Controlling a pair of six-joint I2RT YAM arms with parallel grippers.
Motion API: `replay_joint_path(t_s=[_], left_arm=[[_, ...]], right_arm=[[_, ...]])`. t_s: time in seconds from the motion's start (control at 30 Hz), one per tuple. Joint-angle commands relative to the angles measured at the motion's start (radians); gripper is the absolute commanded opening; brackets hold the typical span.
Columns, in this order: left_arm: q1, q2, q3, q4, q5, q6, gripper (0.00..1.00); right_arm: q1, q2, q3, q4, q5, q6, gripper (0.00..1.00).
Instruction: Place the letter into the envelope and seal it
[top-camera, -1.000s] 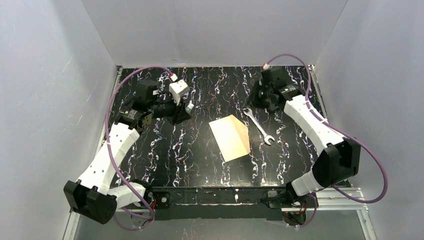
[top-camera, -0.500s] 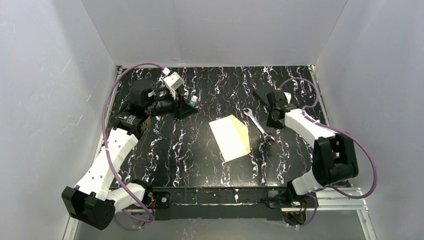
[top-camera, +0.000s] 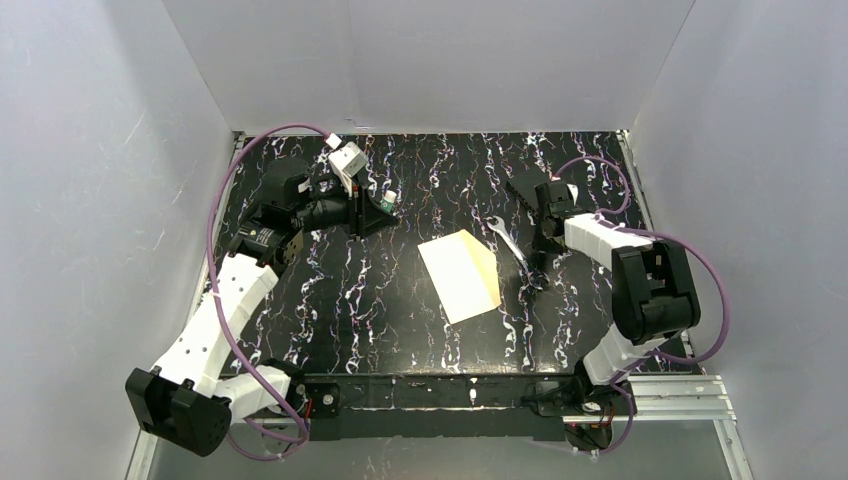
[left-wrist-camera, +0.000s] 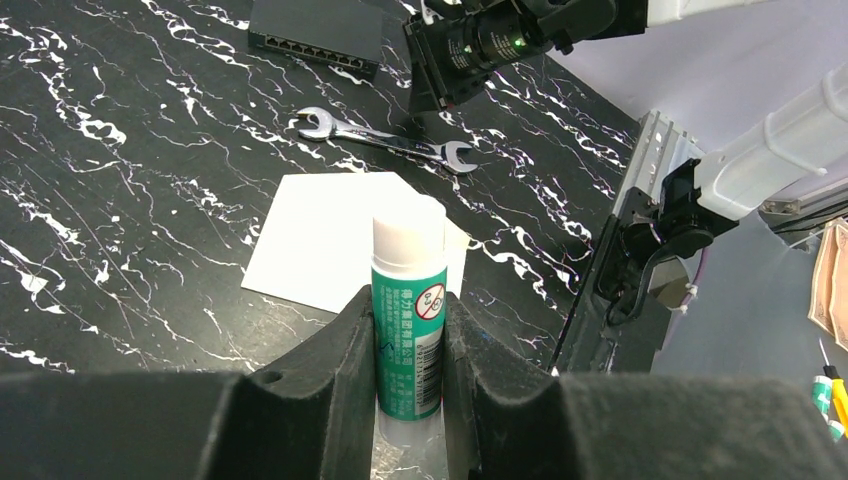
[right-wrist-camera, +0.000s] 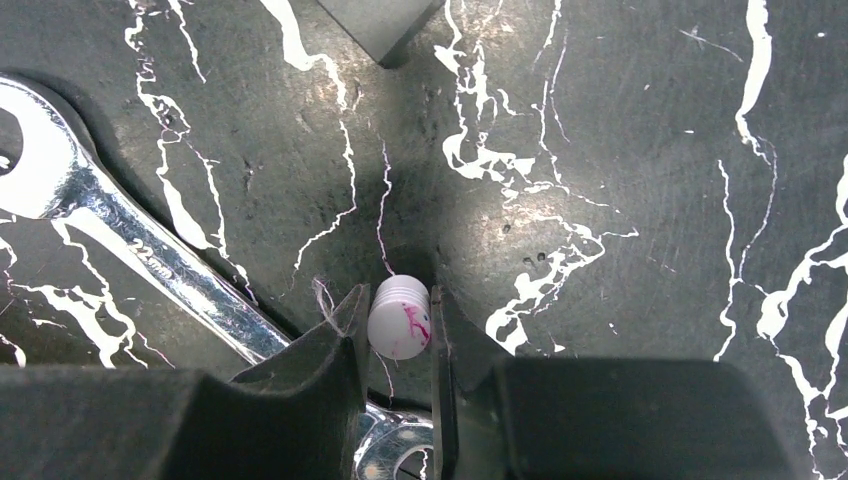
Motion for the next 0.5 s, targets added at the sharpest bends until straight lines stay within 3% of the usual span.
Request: replay_joint_path(t_s=[0.0,0.13,0.47], left_arm=[[0.001,-0.009,0.006,0.001,0.014,-0.002,0.0],[0.001,-0.007,0.011,-0.012,-0.011,0.014,0.0],[0.001,-0.021,0.013,0.011,0.0,0.005,0.0]], right_arm=[[-0.002,0.029,-0.001,0.041,-0.011,-0.011,0.25],[-0.002,0.046,0.009,0.03,-0.023,0.002,0.27],[-0.002,0.004,0.068,-0.043,-0.051,0.026,0.51]])
